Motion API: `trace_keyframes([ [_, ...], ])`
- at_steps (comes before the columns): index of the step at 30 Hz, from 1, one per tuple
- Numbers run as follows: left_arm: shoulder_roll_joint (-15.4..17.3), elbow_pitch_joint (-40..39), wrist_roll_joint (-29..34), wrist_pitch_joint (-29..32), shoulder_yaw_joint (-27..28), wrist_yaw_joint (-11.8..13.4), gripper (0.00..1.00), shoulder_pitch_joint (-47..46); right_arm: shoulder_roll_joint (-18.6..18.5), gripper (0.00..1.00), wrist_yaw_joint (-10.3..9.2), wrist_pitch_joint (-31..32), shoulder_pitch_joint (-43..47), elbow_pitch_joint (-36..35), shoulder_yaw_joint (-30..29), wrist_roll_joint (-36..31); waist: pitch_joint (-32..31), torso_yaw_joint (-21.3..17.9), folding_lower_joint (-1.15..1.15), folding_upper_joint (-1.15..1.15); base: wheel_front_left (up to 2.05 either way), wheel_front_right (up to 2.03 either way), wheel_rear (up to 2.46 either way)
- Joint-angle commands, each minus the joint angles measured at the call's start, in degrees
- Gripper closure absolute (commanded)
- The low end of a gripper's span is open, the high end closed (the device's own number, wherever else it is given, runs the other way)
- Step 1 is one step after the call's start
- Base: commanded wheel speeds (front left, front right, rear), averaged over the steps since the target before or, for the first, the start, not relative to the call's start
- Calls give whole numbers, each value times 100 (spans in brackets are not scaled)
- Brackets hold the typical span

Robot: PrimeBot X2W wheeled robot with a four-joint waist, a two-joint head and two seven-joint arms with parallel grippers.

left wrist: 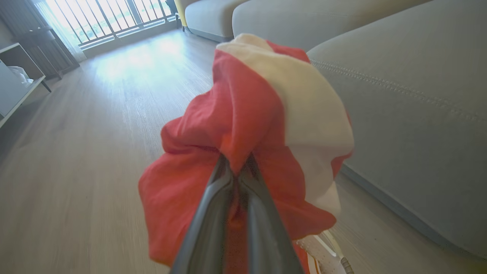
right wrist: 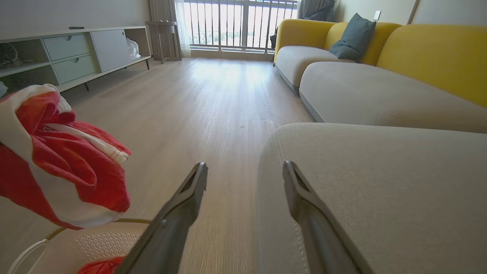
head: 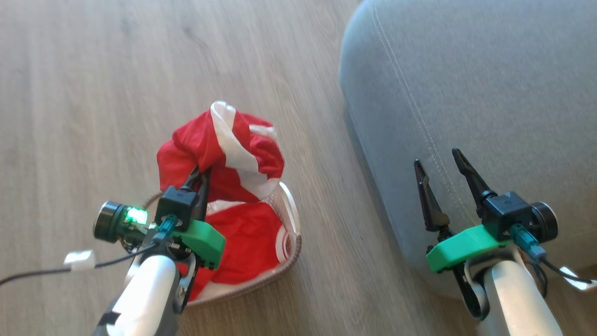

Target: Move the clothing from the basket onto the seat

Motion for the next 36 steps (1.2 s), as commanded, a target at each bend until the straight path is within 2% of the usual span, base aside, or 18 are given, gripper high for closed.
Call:
trace_keyframes([
  [1, 27, -279, 3, -72, 270, 39, 100, -139, -51, 0, -1, -54, -27, -166, 108, -48, -236, 156, 1, -1, 0, 0, 0],
  [11, -416, -1907, -149, -72, 893, -71, 100, 396, -51, 0, -1, -54, 235, -161, -36, -172, -663, 417, 1, -1, 0, 0, 0],
  [20, -569, -2807, -85, -72, 1199, -265, 100, 402, -51, 0, -1, -54, 337, -171, -21, -265, -746, 528, 1, -1, 0, 0, 0],
  [24, -586, -2970, -48, -72, 1171, -379, 100, 416, -51, 0, -1, -54, 468, -360, 16, -207, -756, 544, 1, -1, 0, 0, 0],
  [33, -596, -3089, 140, -72, 634, -917, 100, 554, -51, 0, -1, -54, 739, -828, 169, -141, -723, 559, 1, -1, 0, 0, 0],
  [36, -597, -3119, 125, -72, 559, -937, 100, 612, -51, 0, -1, -54, 775, -944, 207, -82, -723, 558, 1, -1, 0, 0, 0],
])
